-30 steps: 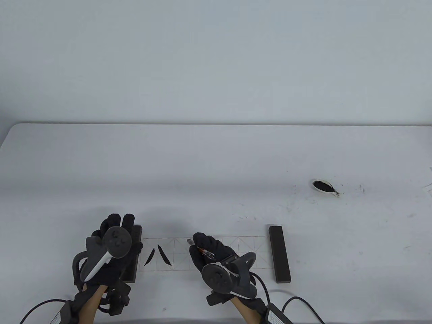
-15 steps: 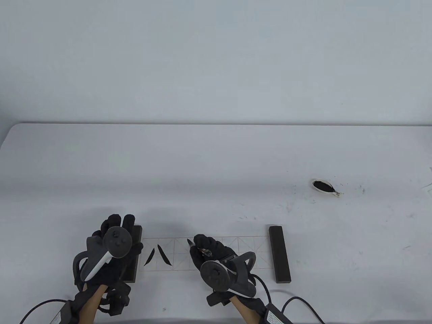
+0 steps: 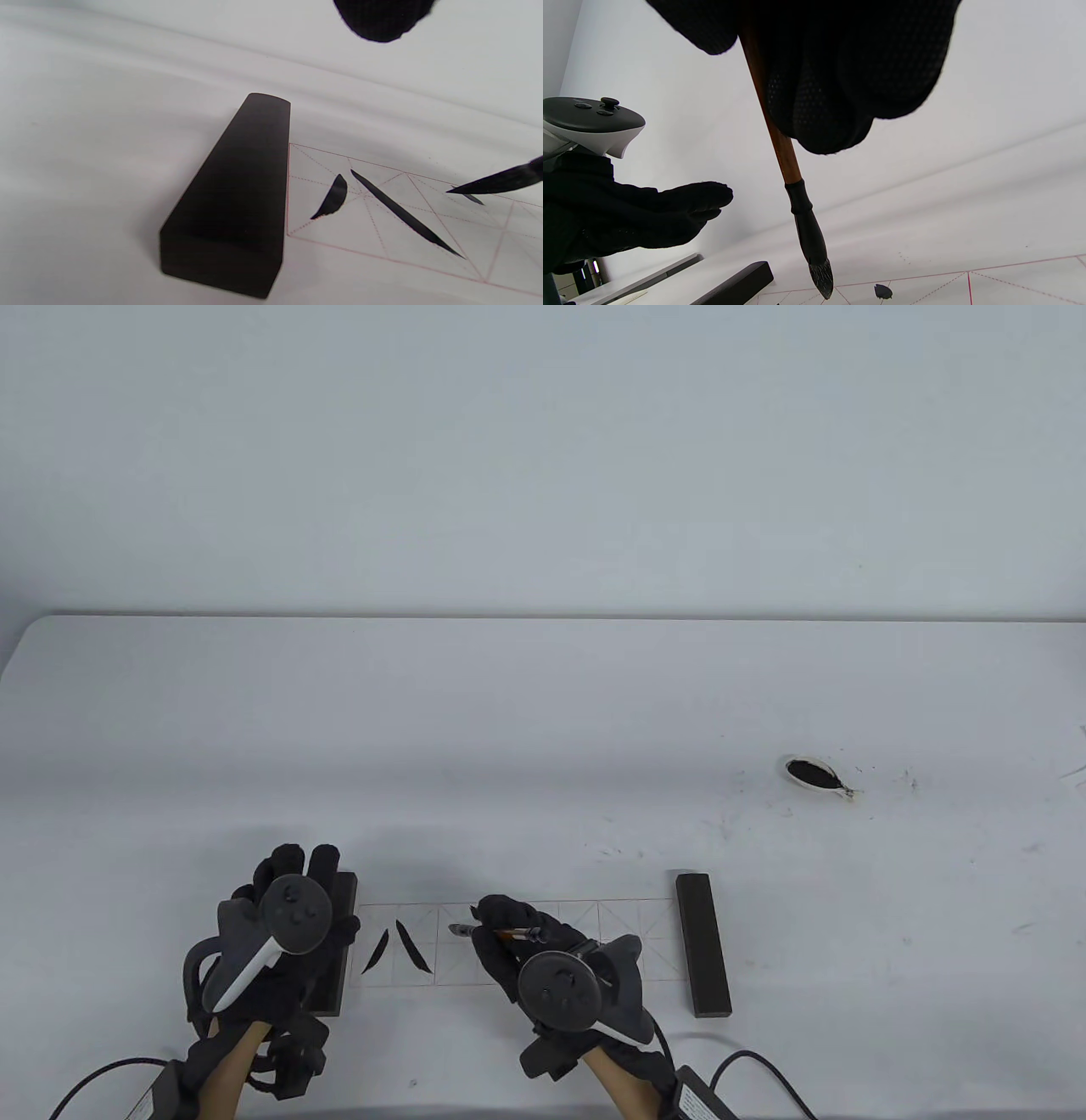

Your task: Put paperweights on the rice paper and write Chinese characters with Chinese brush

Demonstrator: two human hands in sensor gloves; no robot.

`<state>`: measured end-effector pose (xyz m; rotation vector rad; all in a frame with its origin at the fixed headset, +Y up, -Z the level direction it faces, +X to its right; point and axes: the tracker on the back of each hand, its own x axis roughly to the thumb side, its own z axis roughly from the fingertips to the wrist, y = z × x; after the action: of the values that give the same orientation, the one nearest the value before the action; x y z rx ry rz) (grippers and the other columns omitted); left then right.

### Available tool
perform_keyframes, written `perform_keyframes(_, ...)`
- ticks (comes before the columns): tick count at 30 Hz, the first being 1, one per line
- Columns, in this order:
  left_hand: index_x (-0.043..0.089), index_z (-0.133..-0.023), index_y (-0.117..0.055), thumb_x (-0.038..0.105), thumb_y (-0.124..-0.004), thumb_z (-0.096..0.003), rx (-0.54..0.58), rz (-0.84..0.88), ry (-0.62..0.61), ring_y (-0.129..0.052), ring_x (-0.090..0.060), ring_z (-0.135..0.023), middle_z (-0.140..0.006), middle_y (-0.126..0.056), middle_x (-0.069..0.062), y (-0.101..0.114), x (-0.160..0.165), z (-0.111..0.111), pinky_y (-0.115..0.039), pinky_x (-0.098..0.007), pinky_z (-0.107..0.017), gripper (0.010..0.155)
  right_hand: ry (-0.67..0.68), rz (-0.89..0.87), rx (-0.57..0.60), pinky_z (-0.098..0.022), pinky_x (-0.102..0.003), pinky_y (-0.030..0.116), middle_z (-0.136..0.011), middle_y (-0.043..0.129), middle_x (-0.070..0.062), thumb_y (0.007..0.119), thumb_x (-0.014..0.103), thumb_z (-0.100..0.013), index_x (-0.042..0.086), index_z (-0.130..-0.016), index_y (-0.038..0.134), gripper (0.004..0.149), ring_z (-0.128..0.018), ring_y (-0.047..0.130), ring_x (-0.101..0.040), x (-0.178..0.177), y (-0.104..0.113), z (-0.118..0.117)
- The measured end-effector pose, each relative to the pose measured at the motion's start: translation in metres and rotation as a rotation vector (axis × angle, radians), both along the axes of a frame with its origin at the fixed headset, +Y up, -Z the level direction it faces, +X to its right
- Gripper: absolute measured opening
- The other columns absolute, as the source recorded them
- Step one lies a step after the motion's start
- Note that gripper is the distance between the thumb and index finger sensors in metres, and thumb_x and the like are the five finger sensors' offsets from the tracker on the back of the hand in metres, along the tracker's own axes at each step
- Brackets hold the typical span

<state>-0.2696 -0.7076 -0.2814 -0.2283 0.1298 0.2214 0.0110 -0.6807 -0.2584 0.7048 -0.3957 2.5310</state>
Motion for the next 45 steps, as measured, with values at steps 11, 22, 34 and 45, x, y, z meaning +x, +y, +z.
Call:
perform_keyframes(11, 0.042, -0.114, -0.004, 0.054, -0.058, -0.0528, -0.006, -0.002, -0.003, -0.011, -0.035, -0.121, -0.126, -0.002, -0.005, -0.001, 0.000, 0.000, -0.012, -0.051, -0.087, 0.083, -0.004, 0.036, -0.022, -0.037, -0.034, 0.087, -0.073, 0.094, -0.013, 0.067, 0.038, -0.056, 0.008, -0.088, 0.073, 0.044, -0.055, 0.100, -0.024, -0.001, -0.005, -0.003)
perform_keyframes(22, 0.042, -0.115, -0.005, 0.054, -0.058, -0.0528, -0.009, 0.001, -0.001, -0.012, -0.035, -0.121, -0.126, -0.002, -0.006, -0.001, 0.000, -0.001, -0.012, -0.051, -0.087, 0.083, -0.204, 0.133, 0.067, -0.031, -0.032, 0.088, -0.066, 0.097, -0.013, 0.067, 0.037, -0.056, 0.007, -0.083, 0.077, 0.042, -0.046, 0.102, -0.023, 0.011, 0.001, 0.001)
perform_keyframes(34, 0.042, -0.115, -0.005, 0.054, -0.058, -0.0528, -0.011, 0.003, 0.004, -0.012, -0.035, -0.121, -0.126, -0.002, -0.006, -0.001, -0.001, 0.000, -0.013, -0.051, -0.087, 0.083, -0.100, 0.057, 0.078, -0.034, -0.033, 0.087, -0.070, 0.095, -0.013, 0.066, 0.038, -0.056, 0.007, -0.086, 0.075, 0.044, -0.050, 0.101, -0.024, 0.001, -0.003, 0.011)
perform_keyframes(45, 0.042, -0.115, -0.005, 0.054, -0.058, -0.0528, -0.011, 0.002, 0.001, -0.012, -0.036, -0.121, -0.126, -0.003, -0.006, -0.002, -0.001, -0.001, -0.013, -0.051, -0.087, 0.083, -0.073, 0.104, 0.061, -0.034, -0.033, 0.087, -0.070, 0.095, -0.014, 0.066, 0.037, -0.056, 0.007, -0.086, 0.075, 0.044, -0.050, 0.101, -0.024, -0.004, -0.006, 0.012)
